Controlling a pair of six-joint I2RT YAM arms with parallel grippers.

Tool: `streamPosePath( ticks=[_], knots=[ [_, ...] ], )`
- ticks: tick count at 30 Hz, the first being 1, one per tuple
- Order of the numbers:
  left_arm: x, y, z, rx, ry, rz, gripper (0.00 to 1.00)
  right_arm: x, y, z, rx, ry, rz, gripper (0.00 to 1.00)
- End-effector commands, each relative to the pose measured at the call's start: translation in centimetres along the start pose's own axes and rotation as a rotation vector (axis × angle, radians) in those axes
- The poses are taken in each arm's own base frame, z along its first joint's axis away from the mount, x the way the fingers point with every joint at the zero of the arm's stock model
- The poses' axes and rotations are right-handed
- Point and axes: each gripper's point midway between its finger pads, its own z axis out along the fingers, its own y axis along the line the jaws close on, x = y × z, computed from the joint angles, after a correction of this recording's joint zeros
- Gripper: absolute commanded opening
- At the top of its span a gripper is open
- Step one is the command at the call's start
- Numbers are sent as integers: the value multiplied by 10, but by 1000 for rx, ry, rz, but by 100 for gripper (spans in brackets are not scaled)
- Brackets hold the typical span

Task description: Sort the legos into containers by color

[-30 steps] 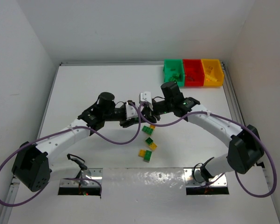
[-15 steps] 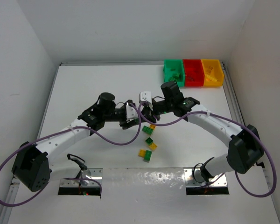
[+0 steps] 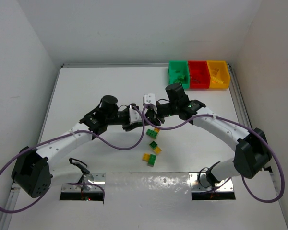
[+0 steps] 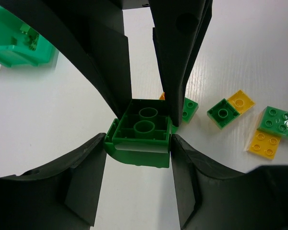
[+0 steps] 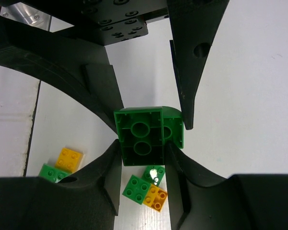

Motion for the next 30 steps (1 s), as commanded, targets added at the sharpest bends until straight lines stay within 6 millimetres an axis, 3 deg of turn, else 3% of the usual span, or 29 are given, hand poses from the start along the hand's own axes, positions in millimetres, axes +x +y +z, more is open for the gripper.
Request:
streamPosePath(
  ticks=[1,6,10,22,25,30],
  knots=[
    [-15,5,-1,-15,-58,26,32,-20,-4,-6,21,-54,-58,0],
    [-15,2,-1,7,-56,40,18,-20,-5,-6,30,-61,-59,0],
    [-11,2,-2,4,-33,37,0,-18,-8,-7,54,-50,-59,0],
    [44,7,-5,-70,175,9,0,-12,-25,-39,219,-63,-54,0],
    [48,8,-5,-92,184,-10,0,-16,-28,-45,250,-100,-45,0],
    [43,8,-4,-109,152,-62,0,-7,-41,-54,312,-86,-6,0]
  ],
)
